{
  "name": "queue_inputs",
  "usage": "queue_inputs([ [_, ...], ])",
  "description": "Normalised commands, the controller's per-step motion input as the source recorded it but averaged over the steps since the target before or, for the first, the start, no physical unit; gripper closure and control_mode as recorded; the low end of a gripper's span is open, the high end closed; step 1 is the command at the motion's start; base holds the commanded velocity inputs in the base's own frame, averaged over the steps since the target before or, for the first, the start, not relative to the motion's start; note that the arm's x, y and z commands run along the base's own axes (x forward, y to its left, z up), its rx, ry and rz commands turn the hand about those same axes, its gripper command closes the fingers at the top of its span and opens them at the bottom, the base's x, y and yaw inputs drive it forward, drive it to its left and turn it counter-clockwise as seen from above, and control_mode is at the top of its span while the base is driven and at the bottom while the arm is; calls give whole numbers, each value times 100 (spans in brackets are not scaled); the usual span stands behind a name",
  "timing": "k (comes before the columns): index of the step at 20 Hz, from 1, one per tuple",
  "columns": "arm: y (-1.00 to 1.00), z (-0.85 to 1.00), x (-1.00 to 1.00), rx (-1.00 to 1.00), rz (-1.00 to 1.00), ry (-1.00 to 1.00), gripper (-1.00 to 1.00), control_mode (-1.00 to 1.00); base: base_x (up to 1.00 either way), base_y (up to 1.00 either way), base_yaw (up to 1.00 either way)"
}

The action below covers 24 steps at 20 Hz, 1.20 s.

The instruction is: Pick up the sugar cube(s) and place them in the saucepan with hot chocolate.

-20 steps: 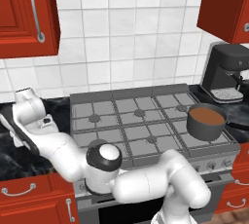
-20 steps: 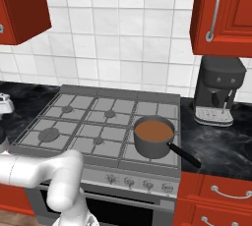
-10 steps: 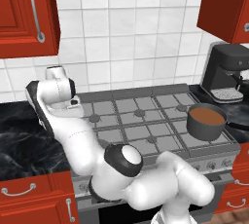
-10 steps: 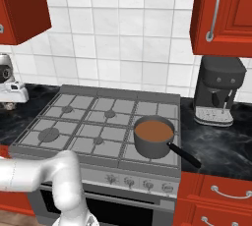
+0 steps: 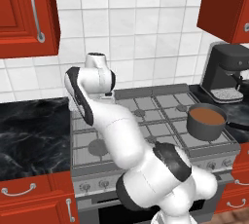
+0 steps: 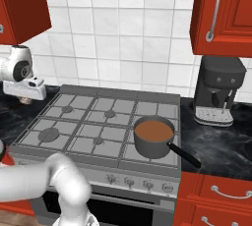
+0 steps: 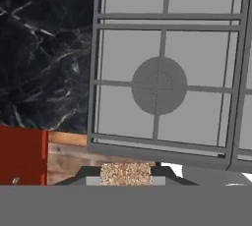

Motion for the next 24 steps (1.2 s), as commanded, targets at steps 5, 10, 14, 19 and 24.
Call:
queue_inputs([
  [5, -100, 17, -57, 21, -1, -12, 100, -100, 0, 0, 0],
  [10, -100, 33, -52, 9, 0, -32, 100, -100, 0, 0, 0],
  [14, -100, 38, -21, 2, 0, -23, 100, -100, 0, 0, 0],
  [19, -100, 26, 0, 0, 0, 0, 100, -100, 0, 0, 0],
  [24, -100, 33, 0, -6, 0, 11, 100, -100, 0, 0, 0],
])
